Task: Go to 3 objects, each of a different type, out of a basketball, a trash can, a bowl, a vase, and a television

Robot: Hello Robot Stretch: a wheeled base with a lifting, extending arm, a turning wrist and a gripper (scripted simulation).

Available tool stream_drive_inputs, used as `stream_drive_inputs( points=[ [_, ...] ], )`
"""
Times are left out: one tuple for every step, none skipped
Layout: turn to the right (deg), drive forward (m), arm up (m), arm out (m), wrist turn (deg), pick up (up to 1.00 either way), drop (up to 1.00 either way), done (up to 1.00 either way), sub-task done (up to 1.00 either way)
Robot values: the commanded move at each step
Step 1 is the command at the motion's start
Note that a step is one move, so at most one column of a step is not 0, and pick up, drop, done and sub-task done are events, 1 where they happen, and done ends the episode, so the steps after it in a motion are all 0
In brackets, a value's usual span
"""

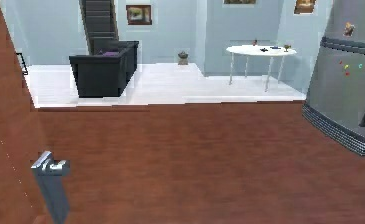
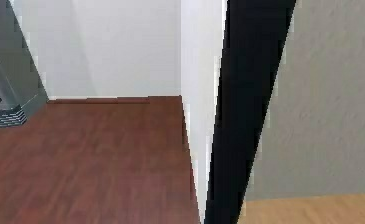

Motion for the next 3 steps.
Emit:
stream_drive_inputs(
  points=[
    [0.0, 0.80, 0.00, 0.00, 0.0, 0.00, 0.00, 0.00, 0.00],
    [-45.0, 0.00, 0.00, 0.00, 0.0, 0.00, 0.00, 0.00, 0.00],
    [-6.0, 0.00, 0.00, 0.00, 0.0, 0.00, 0.00, 0.00, 0.00]
  ],
)
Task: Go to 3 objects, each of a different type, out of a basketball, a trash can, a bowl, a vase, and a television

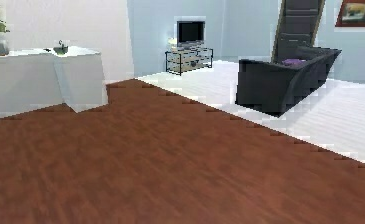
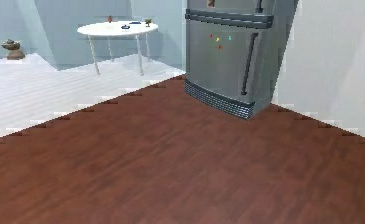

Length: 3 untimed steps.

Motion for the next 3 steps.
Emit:
stream_drive_inputs(
  points=[
    [0.0, 0.25, 0.00, 0.00, 0.0, 0.00, 0.00, 0.00, 0.00],
    [-39.0, 0.00, 0.00, 0.00, 0.0, 0.00, 0.00, 0.00, 0.00],
    [0.0, 1.00, 0.00, 0.00, 0.0, 0.00, 0.00, 0.00, 0.00]
  ],
)
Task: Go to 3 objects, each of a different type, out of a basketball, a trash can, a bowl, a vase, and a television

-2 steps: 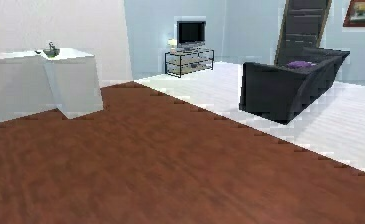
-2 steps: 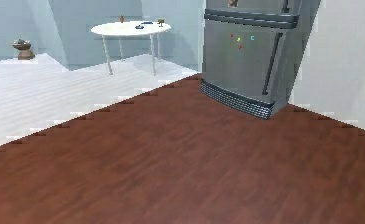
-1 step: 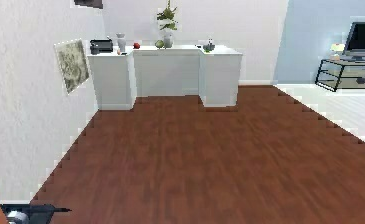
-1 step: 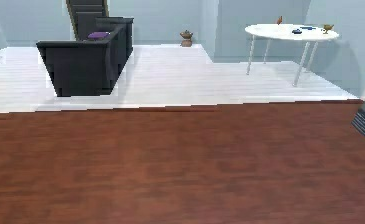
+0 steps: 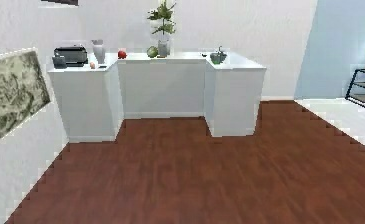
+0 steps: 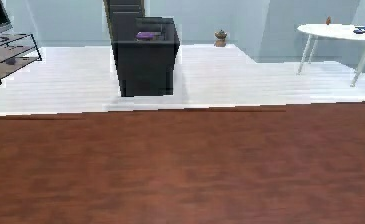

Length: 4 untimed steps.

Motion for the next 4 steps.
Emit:
stream_drive_inputs(
  points=[
    [0.0, 1.00, 0.00, 0.00, 0.0, 0.00, 0.00, 0.00, 0.00],
    [0.0, 0.95, 0.00, 0.00, 0.0, 0.00, 0.00, 0.00, 0.00],
    [27.0, 0.00, 0.00, 0.00, 0.0, 0.00, 0.00, 0.00, 0.00],
    [0.0, 0.00, 0.00, 0.00, 0.0, 0.00, 0.00, 0.00, 1.00]
  ],
)
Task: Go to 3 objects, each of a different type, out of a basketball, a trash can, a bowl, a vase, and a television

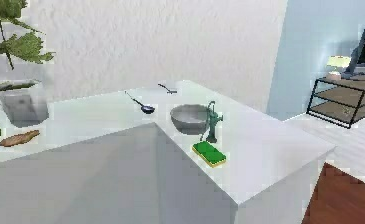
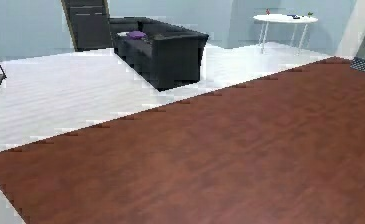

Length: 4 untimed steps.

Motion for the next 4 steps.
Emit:
stream_drive_inputs(
  points=[
    [45.0, 0.00, 0.00, 0.00, 0.0, 0.00, 0.00, 0.00, 0.00],
    [45.0, 0.00, 0.00, 0.00, 0.0, 0.00, 0.00, 0.00, 0.00],
    [45.0, 0.00, 0.00, 0.00, 0.0, 0.00, 0.00, 0.00, 0.00],
    [39.0, 0.00, 0.00, 0.00, 0.0, 0.00, 0.00, 0.00, 0.00]
  ],
)
